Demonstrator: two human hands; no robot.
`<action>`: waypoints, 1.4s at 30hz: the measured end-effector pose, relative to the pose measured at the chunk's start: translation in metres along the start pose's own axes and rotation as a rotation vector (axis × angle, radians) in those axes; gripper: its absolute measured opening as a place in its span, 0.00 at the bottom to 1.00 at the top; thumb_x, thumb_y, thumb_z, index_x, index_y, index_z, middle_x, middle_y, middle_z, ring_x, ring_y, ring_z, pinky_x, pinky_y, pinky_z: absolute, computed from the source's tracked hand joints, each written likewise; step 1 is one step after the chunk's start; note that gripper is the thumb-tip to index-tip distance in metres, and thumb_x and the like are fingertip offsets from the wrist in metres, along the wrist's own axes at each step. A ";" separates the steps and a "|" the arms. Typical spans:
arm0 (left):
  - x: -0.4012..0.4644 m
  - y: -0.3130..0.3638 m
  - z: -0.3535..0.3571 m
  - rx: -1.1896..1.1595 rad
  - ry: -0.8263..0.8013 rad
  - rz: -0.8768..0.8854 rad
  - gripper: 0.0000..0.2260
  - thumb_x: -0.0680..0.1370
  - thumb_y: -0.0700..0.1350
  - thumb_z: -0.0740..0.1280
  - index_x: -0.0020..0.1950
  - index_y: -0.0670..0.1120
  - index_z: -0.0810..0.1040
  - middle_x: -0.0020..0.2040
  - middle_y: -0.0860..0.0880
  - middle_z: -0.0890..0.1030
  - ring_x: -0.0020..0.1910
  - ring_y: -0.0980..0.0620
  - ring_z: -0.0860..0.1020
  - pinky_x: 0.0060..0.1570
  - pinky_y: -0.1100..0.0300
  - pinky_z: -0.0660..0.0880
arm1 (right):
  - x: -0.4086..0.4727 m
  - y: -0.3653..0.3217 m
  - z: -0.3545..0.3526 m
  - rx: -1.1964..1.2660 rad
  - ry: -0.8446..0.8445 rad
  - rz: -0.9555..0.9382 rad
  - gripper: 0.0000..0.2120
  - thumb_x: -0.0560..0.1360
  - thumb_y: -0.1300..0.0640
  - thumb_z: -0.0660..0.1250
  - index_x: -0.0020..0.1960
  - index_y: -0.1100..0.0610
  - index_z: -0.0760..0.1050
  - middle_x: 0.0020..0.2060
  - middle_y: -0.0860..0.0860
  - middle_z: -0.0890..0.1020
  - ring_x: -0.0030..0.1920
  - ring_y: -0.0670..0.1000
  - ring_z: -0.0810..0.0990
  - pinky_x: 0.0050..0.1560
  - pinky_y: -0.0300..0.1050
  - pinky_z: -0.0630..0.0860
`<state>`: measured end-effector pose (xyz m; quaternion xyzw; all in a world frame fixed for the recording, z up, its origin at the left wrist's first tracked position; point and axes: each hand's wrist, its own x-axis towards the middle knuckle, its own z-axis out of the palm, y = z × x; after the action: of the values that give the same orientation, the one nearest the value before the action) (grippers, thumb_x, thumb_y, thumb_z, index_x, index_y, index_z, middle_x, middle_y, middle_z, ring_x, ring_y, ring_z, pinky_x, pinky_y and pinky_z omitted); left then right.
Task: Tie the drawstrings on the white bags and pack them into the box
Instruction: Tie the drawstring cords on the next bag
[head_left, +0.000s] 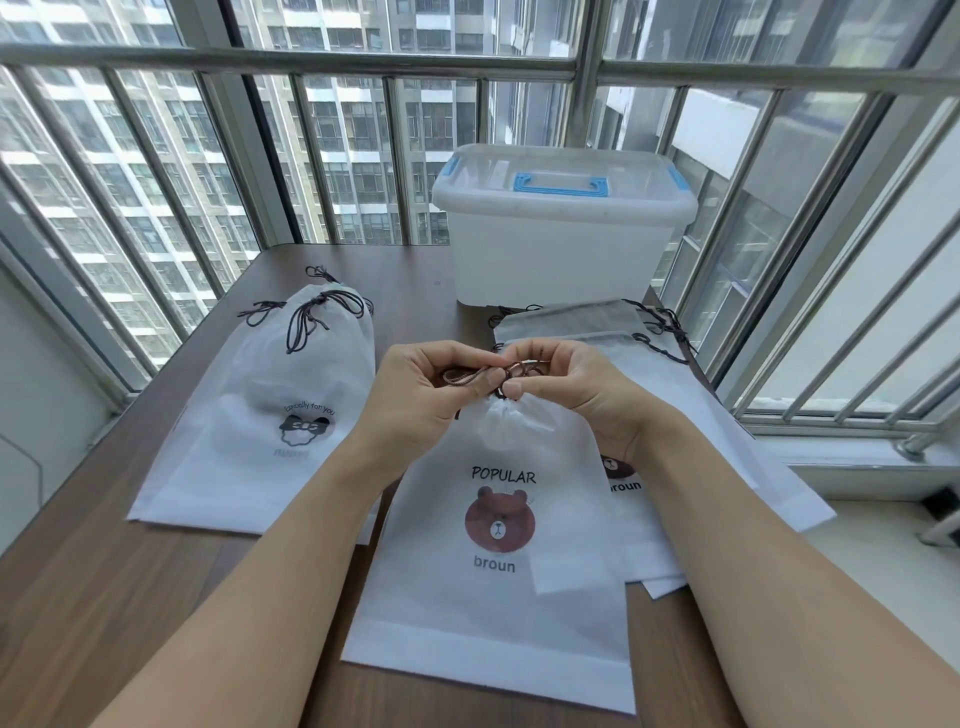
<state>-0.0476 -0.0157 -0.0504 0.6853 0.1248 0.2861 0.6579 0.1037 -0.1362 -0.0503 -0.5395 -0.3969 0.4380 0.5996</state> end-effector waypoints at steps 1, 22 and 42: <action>0.000 0.000 0.000 0.004 -0.010 0.001 0.07 0.69 0.41 0.75 0.47 0.45 0.86 0.42 0.46 0.87 0.42 0.53 0.84 0.46 0.66 0.78 | 0.001 0.000 0.001 -0.019 -0.014 -0.006 0.12 0.71 0.67 0.75 0.53 0.60 0.79 0.49 0.58 0.81 0.49 0.51 0.80 0.54 0.37 0.76; 0.004 -0.004 -0.004 0.221 0.082 0.036 0.03 0.73 0.37 0.74 0.45 0.45 0.86 0.41 0.44 0.86 0.41 0.52 0.83 0.49 0.60 0.79 | -0.011 -0.010 -0.015 -0.189 0.053 0.030 0.06 0.80 0.61 0.67 0.50 0.63 0.81 0.35 0.48 0.84 0.31 0.43 0.79 0.31 0.33 0.73; 0.003 -0.004 0.003 0.132 0.150 0.093 0.07 0.73 0.36 0.75 0.43 0.48 0.85 0.36 0.54 0.85 0.37 0.58 0.80 0.43 0.68 0.76 | -0.003 -0.005 -0.006 0.416 0.039 0.174 0.16 0.78 0.58 0.67 0.65 0.59 0.77 0.56 0.57 0.80 0.55 0.56 0.81 0.59 0.49 0.78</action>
<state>-0.0422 -0.0160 -0.0535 0.7088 0.1604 0.3582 0.5861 0.1084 -0.1412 -0.0464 -0.4448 -0.2384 0.5502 0.6653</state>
